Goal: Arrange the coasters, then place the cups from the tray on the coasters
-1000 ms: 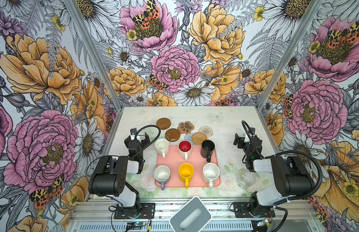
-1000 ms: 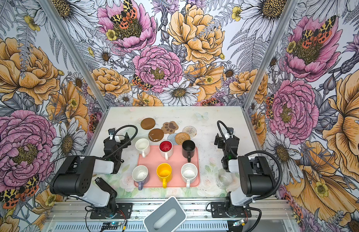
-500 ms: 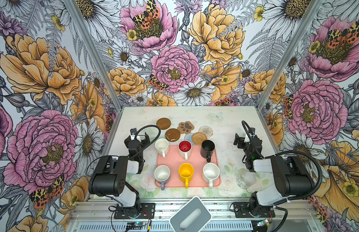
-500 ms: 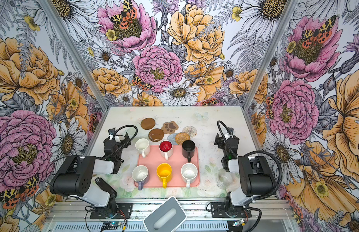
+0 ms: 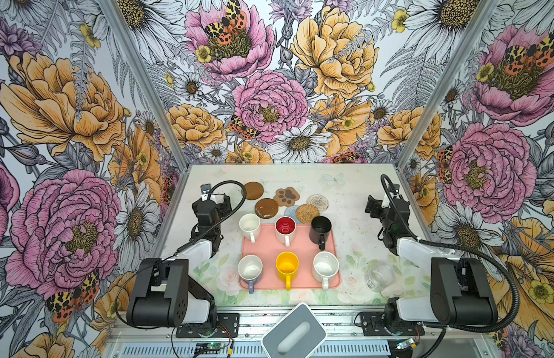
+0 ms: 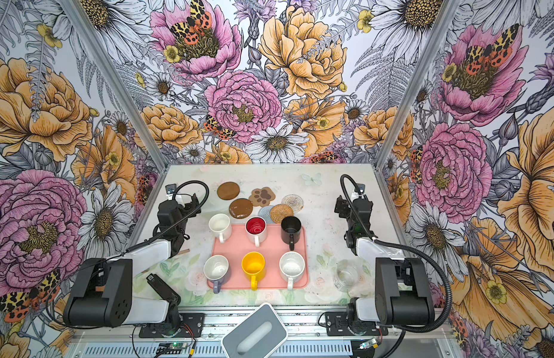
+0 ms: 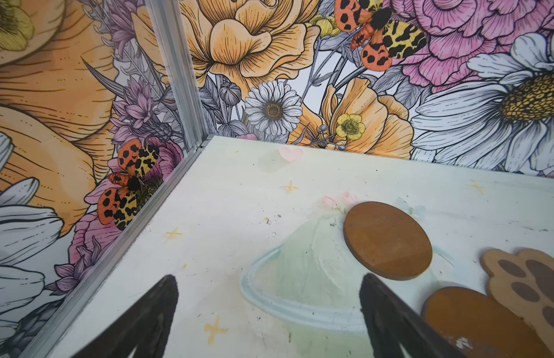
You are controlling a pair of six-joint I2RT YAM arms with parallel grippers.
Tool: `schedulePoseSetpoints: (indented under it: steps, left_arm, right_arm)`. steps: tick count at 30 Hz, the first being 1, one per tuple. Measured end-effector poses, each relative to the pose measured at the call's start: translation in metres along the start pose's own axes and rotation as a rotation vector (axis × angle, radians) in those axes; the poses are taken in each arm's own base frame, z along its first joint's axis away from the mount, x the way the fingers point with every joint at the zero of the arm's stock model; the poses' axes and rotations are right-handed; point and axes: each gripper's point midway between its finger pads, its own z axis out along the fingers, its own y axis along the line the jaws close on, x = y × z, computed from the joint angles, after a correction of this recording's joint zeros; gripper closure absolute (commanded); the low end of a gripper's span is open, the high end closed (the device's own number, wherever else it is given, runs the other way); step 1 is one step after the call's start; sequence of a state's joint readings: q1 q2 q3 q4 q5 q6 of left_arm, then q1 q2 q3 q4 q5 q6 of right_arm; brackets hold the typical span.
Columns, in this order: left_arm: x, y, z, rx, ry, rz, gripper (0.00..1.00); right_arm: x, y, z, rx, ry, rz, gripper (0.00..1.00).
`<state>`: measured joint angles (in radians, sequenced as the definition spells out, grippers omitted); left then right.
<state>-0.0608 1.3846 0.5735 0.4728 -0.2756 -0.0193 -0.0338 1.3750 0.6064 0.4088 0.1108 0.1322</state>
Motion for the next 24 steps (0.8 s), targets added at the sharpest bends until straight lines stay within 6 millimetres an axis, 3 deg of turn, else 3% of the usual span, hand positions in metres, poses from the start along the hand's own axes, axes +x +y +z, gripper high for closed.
schedulePoseSetpoints:
  steps: [5,9,11,13,17,24]
  left_arm:
    - [-0.007,-0.015,0.003,0.03,0.085,-0.002,0.14]
    - [-0.032,-0.034,0.004,0.103,0.113,-0.044,0.22]
    - [-0.048,-0.044,0.003,0.148,0.118,-0.07,0.27]
    - [-0.058,-0.053,0.001,0.194,0.128,-0.087,0.3]
    - [-0.069,-0.074,-0.007,0.292,0.165,-0.119,0.33]
    - [-0.066,-0.112,-0.026,0.415,0.239,-0.129,0.33]
  right_arm:
    - [-0.021,0.026,0.001,-0.057,0.095,-0.011,0.31]
    - [-0.036,0.067,0.001,-0.168,0.145,-0.023,0.47]
    - [-0.035,0.088,0.004,-0.23,0.184,-0.023,0.63]
    - [-0.029,0.108,0.01,-0.287,0.236,-0.008,0.72]
    - [-0.003,0.143,0.024,-0.376,0.355,0.024,0.75]
    - [0.039,0.184,0.055,-0.437,0.538,0.074,0.82]
